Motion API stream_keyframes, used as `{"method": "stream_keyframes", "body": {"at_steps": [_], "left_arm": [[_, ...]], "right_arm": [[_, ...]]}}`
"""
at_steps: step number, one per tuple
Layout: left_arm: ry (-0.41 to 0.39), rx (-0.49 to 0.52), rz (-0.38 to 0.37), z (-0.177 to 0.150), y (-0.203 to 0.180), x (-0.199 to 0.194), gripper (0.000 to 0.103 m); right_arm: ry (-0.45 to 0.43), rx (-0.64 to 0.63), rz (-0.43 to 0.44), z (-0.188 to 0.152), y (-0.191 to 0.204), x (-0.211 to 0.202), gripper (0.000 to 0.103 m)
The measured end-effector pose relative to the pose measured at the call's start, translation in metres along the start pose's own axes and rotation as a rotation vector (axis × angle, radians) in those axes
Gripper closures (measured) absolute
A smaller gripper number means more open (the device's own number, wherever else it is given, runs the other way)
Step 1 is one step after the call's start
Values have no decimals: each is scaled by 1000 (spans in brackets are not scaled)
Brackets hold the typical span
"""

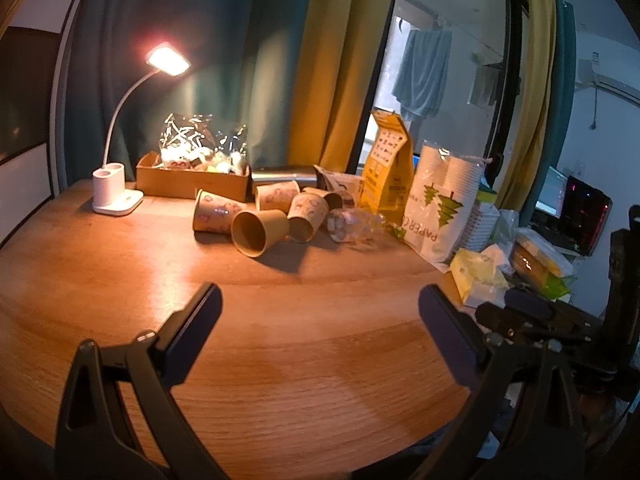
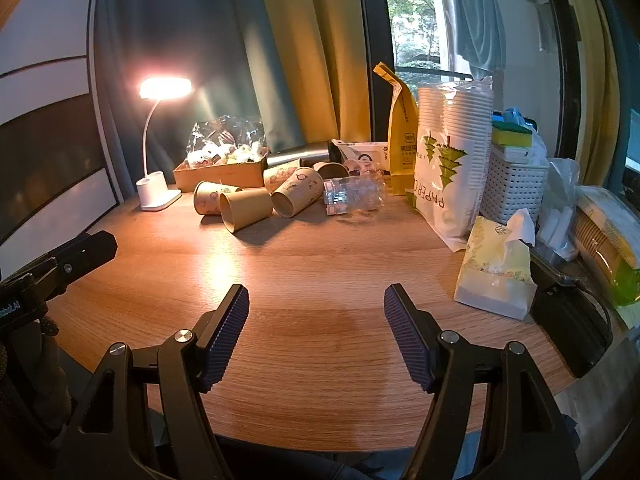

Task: Flip cup upside down
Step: 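Move the right tool toward the plain tan paper cup lying on its side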

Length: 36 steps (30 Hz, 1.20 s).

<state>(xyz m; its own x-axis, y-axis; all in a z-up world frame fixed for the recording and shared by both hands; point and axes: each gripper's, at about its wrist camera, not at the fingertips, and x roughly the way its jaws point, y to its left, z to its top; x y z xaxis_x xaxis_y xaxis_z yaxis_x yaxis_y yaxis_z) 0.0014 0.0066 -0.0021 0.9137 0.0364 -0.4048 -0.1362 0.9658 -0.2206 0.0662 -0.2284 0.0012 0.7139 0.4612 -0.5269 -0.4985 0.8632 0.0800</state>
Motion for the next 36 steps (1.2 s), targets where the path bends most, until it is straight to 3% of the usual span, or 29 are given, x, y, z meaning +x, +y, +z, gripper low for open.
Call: {"method": "stream_keyframes", "body": {"at_steps": [36], "left_arm": [[5,-4,25,-3,3,0,3]], "right_arm": [[19,6,18,-6,6,6,30]]}}
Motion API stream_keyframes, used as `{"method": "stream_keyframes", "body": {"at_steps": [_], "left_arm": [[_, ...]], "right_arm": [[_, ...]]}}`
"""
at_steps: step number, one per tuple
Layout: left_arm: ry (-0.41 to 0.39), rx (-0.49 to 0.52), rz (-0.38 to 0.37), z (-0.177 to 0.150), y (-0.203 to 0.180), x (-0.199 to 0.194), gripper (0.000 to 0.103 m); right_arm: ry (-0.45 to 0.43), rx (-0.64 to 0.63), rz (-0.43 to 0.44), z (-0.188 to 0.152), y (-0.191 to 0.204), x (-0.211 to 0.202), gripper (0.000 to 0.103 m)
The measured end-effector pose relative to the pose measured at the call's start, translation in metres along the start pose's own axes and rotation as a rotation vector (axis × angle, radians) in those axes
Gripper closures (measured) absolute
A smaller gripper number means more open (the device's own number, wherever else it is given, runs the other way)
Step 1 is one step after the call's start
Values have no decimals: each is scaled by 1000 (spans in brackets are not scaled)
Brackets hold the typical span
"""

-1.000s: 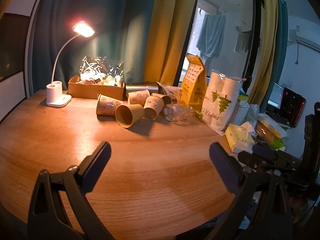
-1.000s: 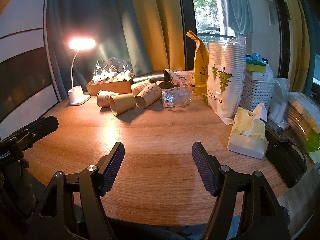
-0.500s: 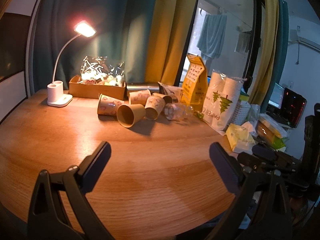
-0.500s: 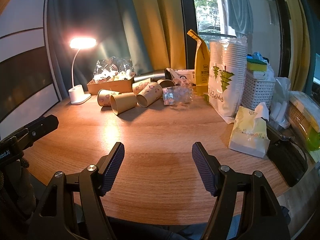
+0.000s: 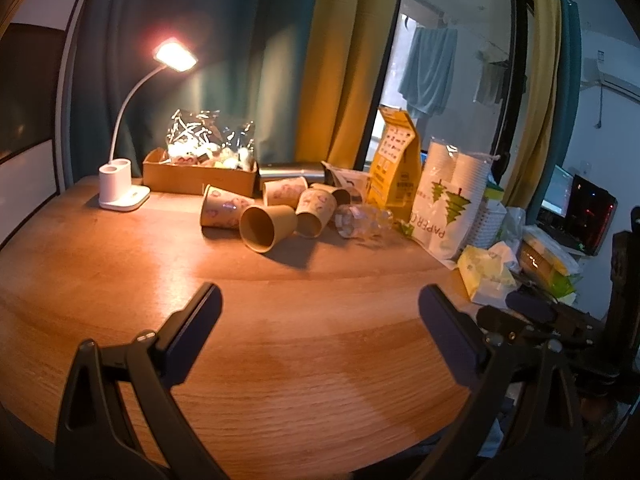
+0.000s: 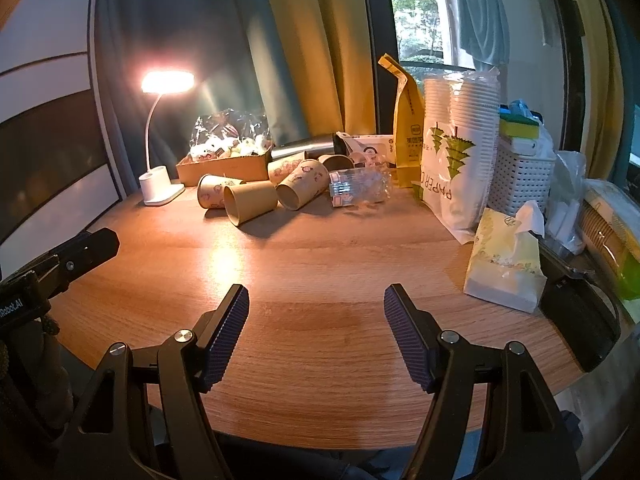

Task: Flip cup upside down
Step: 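Move the right tool toward the plain tan paper cup lying on its side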

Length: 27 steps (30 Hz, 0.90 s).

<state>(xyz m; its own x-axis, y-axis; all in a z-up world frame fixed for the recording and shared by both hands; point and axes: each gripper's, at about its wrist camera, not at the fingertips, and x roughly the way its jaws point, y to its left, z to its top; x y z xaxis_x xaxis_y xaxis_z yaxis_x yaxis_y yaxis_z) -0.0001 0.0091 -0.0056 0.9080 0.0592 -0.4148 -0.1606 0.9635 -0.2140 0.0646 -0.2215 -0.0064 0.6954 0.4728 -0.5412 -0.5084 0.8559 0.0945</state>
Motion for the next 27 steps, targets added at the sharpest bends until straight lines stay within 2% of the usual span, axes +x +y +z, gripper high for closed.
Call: {"method": "stream_keyframes", "body": {"at_steps": [27], "left_arm": [[11,5,24,-1,1,2,3]], "right_arm": [[16,-8,11,2,3,6,30]]}}
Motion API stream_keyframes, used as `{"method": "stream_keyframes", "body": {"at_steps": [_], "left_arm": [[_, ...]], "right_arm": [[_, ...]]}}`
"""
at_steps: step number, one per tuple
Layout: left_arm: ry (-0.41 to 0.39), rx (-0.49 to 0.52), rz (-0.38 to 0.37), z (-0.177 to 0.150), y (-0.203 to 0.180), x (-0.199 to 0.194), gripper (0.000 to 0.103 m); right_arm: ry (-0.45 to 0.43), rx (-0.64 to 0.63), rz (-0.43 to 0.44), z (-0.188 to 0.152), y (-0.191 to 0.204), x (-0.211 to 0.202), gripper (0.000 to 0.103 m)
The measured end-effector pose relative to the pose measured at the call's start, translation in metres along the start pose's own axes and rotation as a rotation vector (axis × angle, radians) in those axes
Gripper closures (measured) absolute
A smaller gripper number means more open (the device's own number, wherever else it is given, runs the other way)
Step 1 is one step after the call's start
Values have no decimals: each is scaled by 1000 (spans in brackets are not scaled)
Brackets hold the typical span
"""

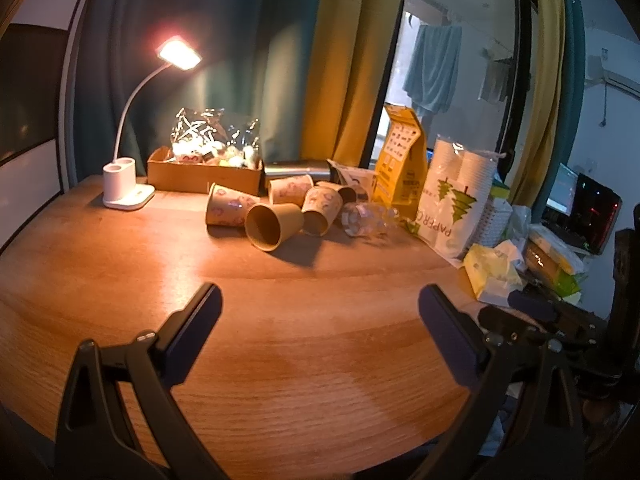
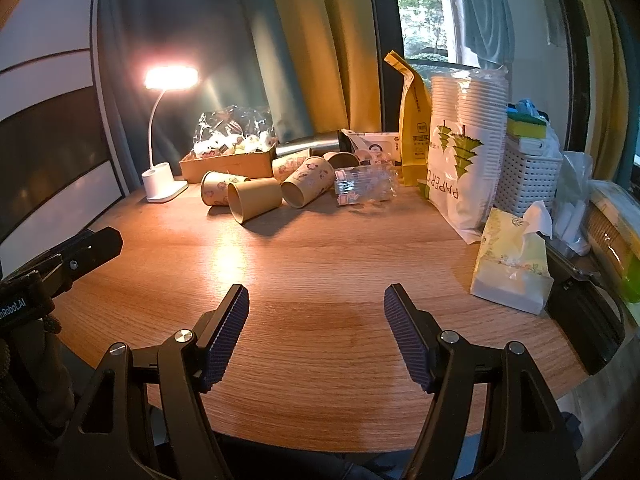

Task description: Flip cup upside down

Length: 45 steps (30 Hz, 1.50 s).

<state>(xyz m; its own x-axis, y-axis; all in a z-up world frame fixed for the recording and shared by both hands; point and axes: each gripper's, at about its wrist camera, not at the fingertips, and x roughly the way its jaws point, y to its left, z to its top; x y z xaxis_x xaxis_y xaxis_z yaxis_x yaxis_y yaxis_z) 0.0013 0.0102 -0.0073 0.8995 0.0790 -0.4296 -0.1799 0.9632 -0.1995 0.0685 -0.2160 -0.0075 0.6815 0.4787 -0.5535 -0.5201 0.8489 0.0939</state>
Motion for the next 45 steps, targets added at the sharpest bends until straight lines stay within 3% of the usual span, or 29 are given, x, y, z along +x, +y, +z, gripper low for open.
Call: {"method": "stream_keyframes", "body": {"at_steps": [9,13,18,23,27,30,39,41,45], "left_arm": [[28,37,26,1,0,9,3],[72,113,33,15,2,28,3],[185,310,56,48,2,87,3],[352,494,44,77,-5,176,3],[474,549,-15,87,-9,234,3],[534,613,40,92,-8,274,3],[667,708,108,91,-4,325,4],[696,717,129,89,-4,331,12],[705,768,145,81,-10,333,13]], "right_arm": [[11,-12,15,4,0,9,30],[42,-14,52,12,-6,24,30],[133,57,120,24,-28,67,30],[211,126,162,39,-46,112,30],[216,150,185,54,-52,130,30],[217,167,200,60,-57,138,30],[216,241,217,66,-85,168,30],[216,254,220,66,-90,172,30],[217,276,223,66,-95,177,30]]}}
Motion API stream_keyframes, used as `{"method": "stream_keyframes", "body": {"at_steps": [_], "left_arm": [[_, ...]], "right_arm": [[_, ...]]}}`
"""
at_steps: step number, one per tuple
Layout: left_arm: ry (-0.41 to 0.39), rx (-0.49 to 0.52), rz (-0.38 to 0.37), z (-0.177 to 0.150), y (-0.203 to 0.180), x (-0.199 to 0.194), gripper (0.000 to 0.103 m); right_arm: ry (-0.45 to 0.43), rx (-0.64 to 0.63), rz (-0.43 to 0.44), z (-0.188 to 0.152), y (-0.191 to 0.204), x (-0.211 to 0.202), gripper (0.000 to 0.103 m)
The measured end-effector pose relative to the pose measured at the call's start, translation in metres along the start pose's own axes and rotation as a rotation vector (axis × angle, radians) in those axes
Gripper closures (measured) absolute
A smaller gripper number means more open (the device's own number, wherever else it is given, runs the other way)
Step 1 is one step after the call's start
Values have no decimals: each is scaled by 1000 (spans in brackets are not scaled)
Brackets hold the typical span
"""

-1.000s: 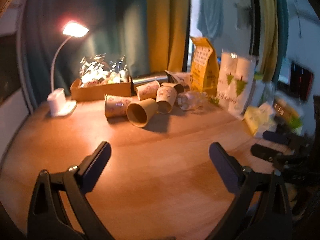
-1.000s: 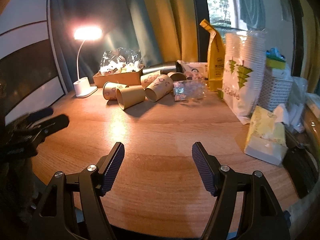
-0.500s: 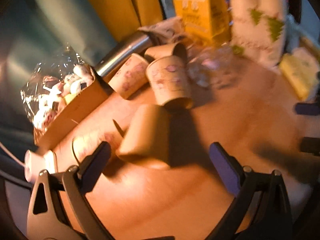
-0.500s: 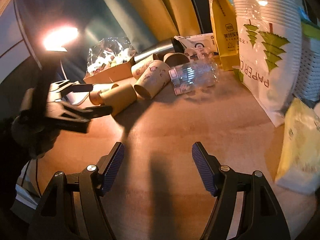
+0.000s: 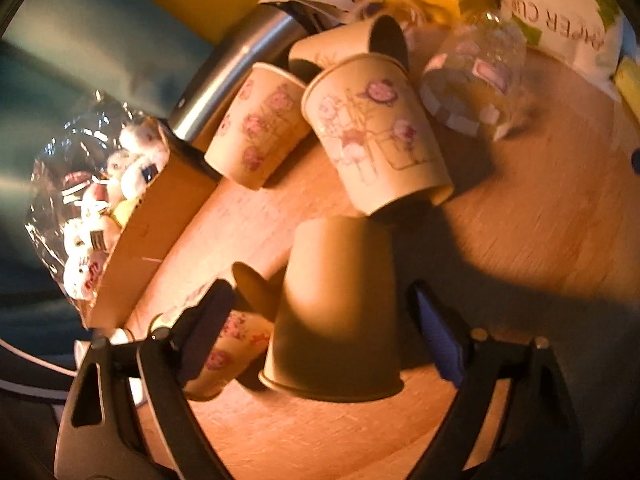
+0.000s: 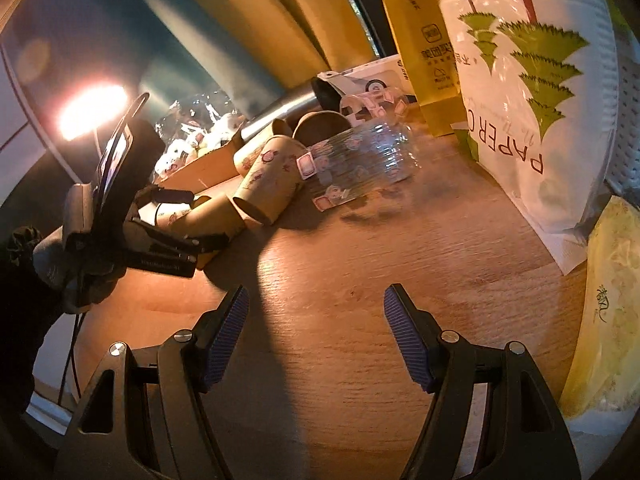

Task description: Flip cup upside down

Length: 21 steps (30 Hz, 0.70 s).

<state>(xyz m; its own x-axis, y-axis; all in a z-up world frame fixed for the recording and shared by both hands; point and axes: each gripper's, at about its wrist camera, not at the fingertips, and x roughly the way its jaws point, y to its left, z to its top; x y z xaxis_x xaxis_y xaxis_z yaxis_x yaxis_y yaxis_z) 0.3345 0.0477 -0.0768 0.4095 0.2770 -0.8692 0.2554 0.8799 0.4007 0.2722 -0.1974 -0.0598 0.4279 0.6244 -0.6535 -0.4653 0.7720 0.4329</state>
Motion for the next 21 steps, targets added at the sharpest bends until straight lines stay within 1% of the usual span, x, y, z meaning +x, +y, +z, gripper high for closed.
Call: {"method": "stream_keyframes", "body": {"at_steps": [1,4,8,9,10,11,13,16,17,21], "left_arm": [[2,7,5,0,-2,-1,14],[-9,29,27,0,-8,-5,22],[-29,80,48,-5,-25,-7,22],[-30,80,46,-5,-26,-7,22],[-31,78,34,-5,-28,-9,28],[-35,78,31,-6,-30,-12,37],[-40,87,32,-5,-32,-14,37],[-15,95,22,-7,-36,-6,38],[-15,87,19,-9,-36,-5,39],[-67,35,6,-14,-33,-19,40]], "right_arm": [[2,1,3,0,0,1,30],[3,2,7,-2,-1,1,30],[4,15,8,-5,-4,1,30],[6,14,9,-6,-5,0,30],[6,13,10,-7,-4,0,30],[5,13,11,-7,-4,-1,30],[2,16,13,-9,-5,-3,30],[-1,21,18,-10,-6,-2,30],[-1,21,21,-11,-6,-2,30],[-3,20,24,-12,-4,-4,30]]}}
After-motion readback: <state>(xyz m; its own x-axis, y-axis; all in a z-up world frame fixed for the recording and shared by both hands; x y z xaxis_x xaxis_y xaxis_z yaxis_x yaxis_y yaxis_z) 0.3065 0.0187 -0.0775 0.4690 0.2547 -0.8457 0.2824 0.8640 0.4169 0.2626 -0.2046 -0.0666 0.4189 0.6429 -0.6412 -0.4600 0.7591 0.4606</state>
